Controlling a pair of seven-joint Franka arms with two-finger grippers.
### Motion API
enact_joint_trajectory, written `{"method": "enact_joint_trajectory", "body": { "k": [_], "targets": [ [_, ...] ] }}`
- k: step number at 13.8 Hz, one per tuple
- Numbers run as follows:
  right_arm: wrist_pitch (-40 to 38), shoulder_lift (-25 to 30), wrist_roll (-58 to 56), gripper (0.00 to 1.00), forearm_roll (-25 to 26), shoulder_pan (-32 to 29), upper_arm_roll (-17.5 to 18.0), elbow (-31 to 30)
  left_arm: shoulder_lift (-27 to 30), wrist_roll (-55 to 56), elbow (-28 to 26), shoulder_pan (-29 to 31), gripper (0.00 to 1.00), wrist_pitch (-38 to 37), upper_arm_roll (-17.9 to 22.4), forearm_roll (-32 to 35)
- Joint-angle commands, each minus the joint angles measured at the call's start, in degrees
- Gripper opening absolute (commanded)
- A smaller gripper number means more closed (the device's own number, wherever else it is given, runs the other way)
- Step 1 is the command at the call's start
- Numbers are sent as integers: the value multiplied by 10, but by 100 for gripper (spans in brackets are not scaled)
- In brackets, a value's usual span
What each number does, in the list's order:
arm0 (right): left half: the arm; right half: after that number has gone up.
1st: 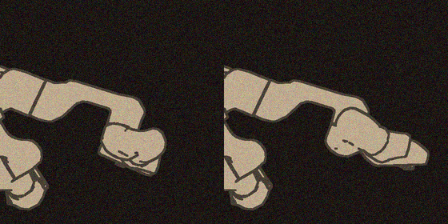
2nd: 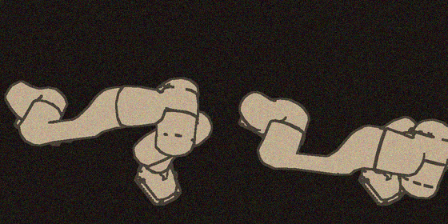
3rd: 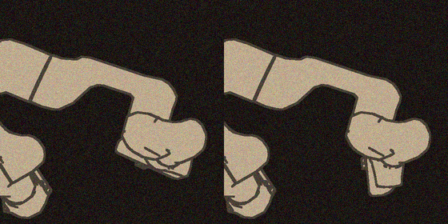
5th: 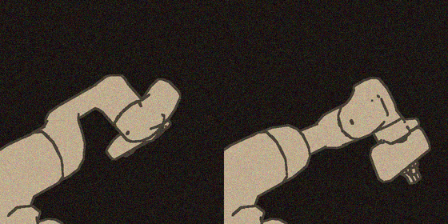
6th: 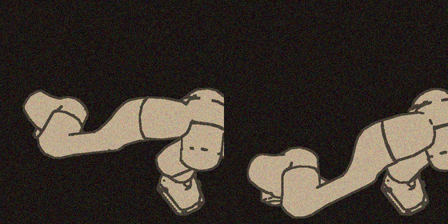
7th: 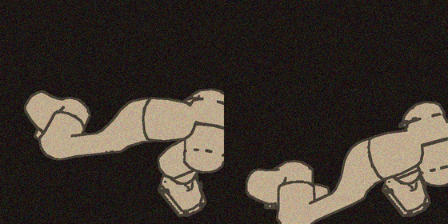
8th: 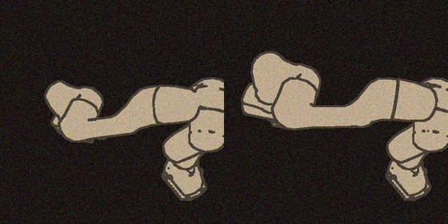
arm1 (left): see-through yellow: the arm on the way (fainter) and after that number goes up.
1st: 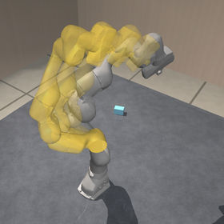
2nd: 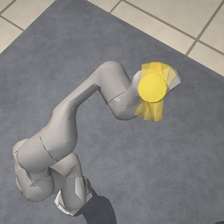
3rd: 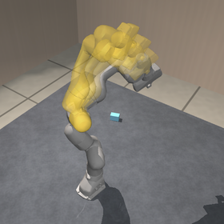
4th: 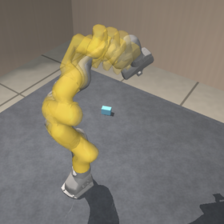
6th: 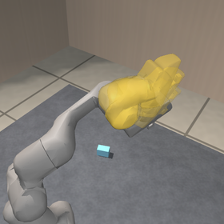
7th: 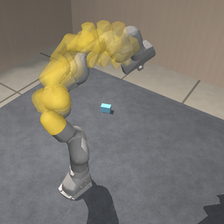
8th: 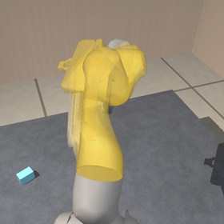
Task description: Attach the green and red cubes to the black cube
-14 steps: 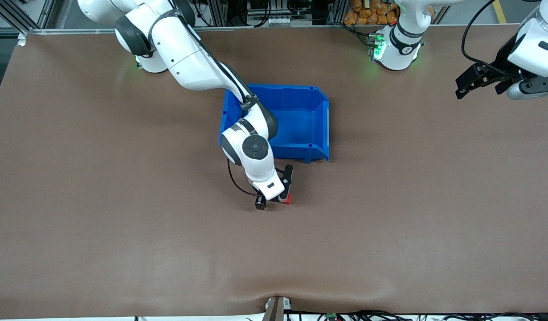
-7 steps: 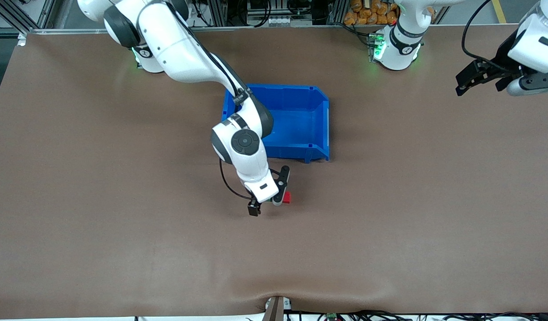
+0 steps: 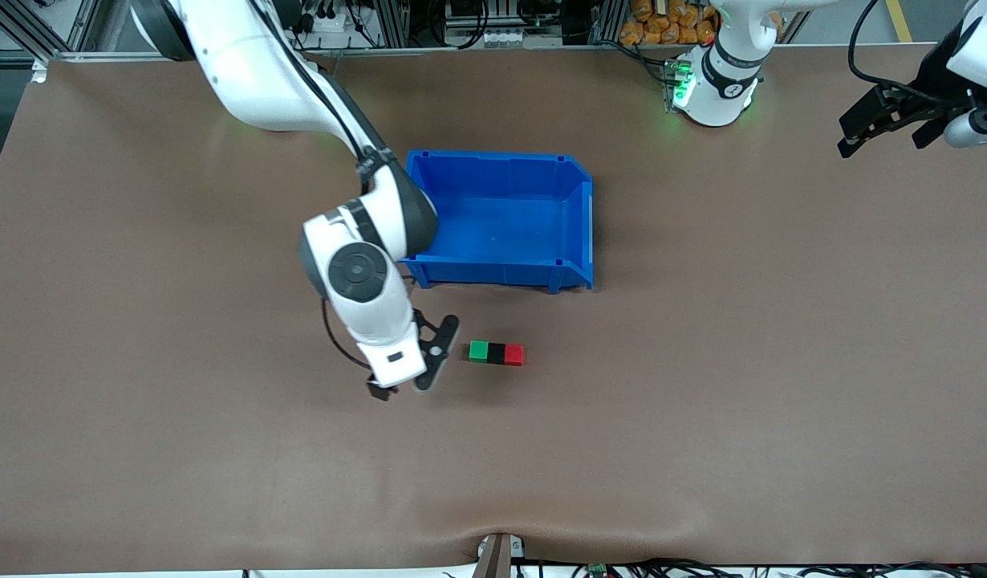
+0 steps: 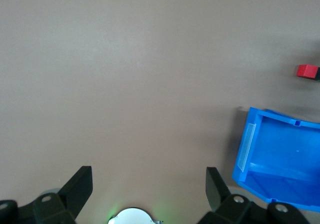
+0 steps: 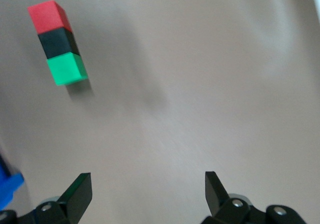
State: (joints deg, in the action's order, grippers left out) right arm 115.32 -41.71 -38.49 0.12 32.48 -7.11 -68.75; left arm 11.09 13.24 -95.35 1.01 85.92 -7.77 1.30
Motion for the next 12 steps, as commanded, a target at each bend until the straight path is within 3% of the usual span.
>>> {"method": "enact_joint_trajectory", "body": {
  "k": [1,6,12],
  "targets": [
    [-55,68,-2,100,0,-50,6,-26,1,-1,5,0,100,-15,-3,1],
    [-103,121,-68,100,-32,-132,9,-26,-7,-1,6,0,100,-15,0,2],
    [-172,183,-69,100,-24,-185,4,-33,-5,-1,6,1,100,-15,4,4]
  ]
}}
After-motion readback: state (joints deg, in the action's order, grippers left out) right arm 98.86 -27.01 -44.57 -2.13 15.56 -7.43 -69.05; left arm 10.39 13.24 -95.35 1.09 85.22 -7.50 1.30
